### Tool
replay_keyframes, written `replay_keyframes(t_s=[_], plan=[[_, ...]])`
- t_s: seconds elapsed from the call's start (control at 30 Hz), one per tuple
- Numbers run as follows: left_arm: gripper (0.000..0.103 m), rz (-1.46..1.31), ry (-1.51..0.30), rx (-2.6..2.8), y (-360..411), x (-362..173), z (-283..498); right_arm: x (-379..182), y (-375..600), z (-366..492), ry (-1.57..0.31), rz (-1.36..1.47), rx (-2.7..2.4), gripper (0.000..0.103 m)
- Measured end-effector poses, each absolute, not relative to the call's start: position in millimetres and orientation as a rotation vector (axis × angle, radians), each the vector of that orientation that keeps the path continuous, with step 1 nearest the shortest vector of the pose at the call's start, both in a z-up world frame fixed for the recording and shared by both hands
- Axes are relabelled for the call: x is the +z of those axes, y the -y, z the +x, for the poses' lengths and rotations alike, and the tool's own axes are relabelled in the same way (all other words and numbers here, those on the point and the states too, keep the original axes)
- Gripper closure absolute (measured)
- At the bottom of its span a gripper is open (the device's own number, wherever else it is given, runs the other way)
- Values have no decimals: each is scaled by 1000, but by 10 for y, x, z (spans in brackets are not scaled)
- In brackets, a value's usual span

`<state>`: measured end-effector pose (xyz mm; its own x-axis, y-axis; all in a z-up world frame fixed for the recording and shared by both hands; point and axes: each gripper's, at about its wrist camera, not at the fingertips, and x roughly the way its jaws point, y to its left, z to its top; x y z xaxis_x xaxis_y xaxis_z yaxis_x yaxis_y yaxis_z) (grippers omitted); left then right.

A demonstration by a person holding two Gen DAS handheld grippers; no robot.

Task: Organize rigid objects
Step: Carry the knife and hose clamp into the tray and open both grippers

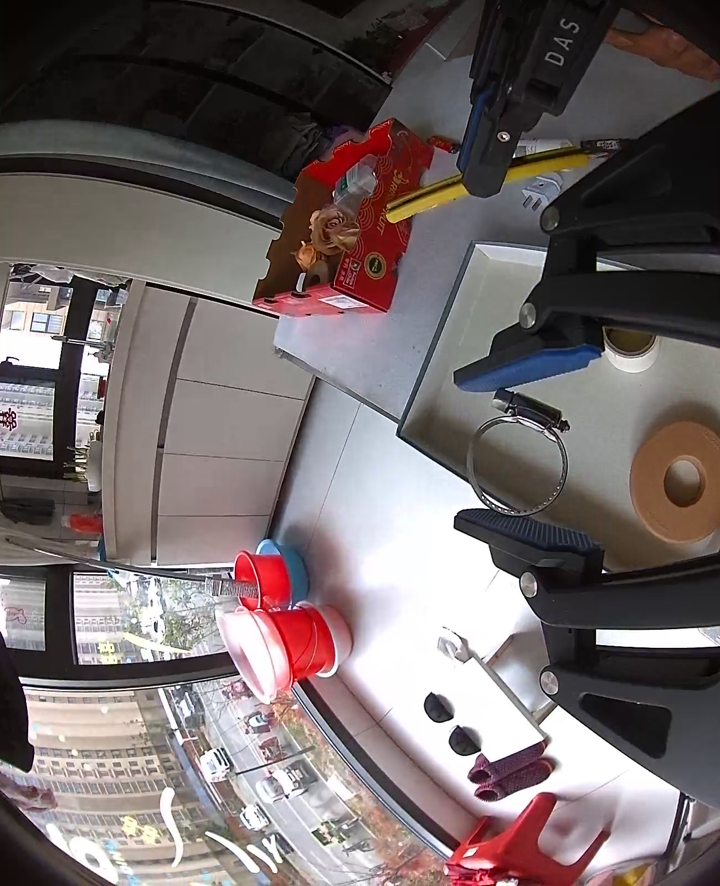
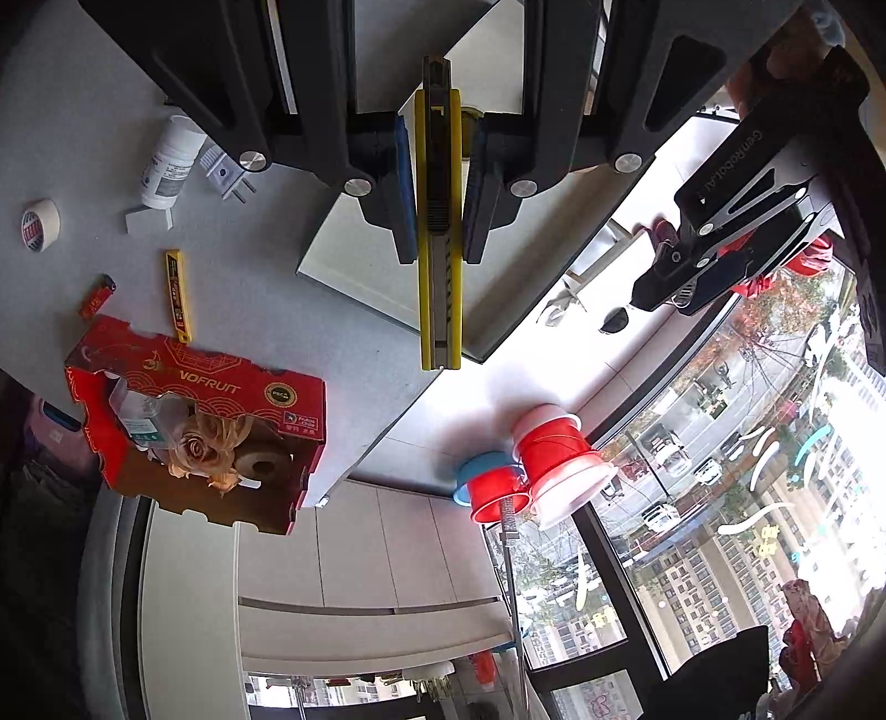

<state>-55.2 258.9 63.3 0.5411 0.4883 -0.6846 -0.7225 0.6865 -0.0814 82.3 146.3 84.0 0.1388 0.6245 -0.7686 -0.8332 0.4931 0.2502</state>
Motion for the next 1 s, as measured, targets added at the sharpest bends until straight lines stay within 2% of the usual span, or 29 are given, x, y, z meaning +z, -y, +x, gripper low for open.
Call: replay_keyframes(t_s=[0.3, 0.47, 0.63, 1.0], plan=[[56, -367, -805, 747, -2638, 86, -249, 374, -1719, 861, -1046, -304, 1046, 86], [56, -382, -871, 737, -2679, -168, -129, 226, -1831, 815, -979, -433, 1012, 86], [56, -379, -905, 738, -2697, -283, -67, 75, -1851, 937, -1051, -386, 1009, 86], [56, -392, -943, 735, -2769, -413, -6, -64, -1912, 949, -1079, -390, 1015, 86]])
